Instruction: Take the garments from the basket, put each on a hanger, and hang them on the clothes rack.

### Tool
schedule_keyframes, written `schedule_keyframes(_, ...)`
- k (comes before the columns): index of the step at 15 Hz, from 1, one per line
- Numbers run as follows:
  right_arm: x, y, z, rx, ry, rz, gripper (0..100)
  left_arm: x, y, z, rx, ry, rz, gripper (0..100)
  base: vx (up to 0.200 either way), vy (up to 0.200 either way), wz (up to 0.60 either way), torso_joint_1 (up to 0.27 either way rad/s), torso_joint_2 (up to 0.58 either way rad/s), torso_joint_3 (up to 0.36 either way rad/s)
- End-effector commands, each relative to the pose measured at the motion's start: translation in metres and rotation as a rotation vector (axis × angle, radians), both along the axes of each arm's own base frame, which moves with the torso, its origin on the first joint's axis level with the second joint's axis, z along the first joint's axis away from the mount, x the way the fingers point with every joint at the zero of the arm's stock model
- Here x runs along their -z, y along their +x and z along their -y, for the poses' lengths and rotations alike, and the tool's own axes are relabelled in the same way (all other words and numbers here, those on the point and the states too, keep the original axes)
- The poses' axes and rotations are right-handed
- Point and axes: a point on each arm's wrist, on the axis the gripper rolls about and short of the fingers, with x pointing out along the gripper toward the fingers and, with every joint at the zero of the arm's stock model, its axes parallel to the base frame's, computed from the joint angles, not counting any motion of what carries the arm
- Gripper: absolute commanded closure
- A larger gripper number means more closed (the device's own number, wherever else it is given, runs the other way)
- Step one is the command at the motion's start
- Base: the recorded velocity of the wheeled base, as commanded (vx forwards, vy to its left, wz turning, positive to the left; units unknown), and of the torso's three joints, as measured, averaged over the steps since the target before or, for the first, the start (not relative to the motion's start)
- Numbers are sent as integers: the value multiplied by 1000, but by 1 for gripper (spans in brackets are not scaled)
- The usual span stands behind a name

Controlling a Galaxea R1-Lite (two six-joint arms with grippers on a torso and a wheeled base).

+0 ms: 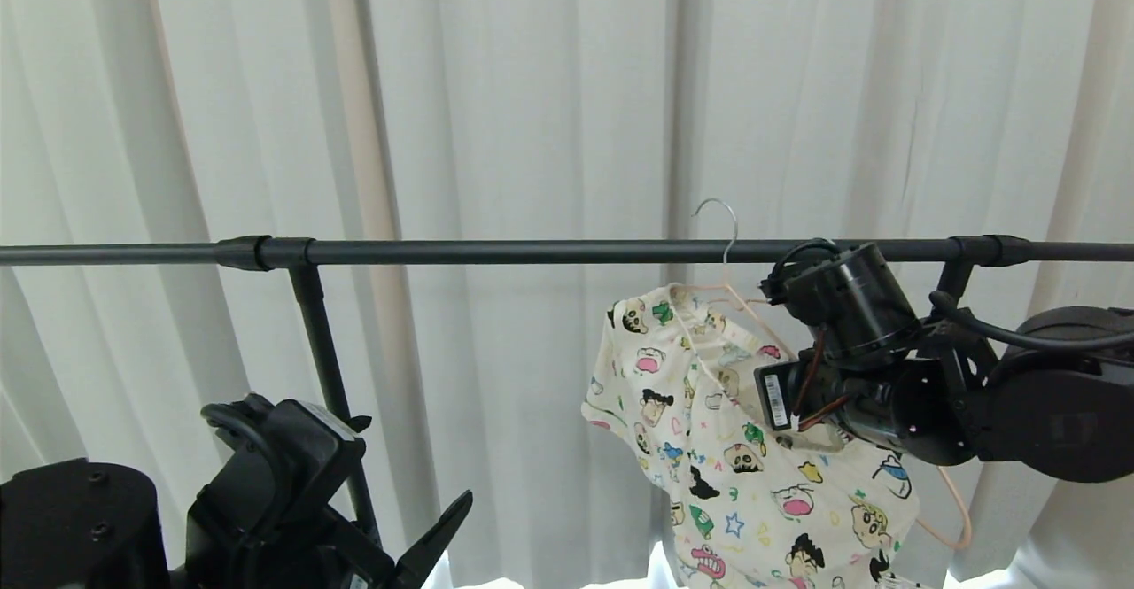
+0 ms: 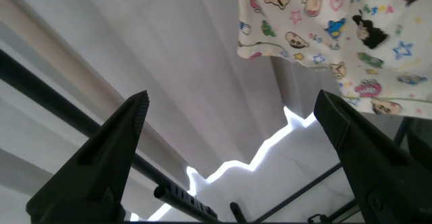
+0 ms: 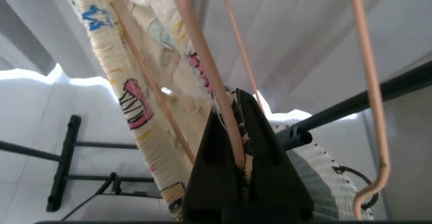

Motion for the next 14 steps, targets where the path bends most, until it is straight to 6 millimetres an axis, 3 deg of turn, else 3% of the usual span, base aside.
schedule_keyframes(1,6,2,-3,-4,-14,-15,100,1,-2,2,16,4,-2,0,0,0,0,0,0,0)
schedule_keyframes(14,24,13,-11,3,-21,-21,100,2,-4,1,20,6,-5,0,0,0,0,0,0,0)
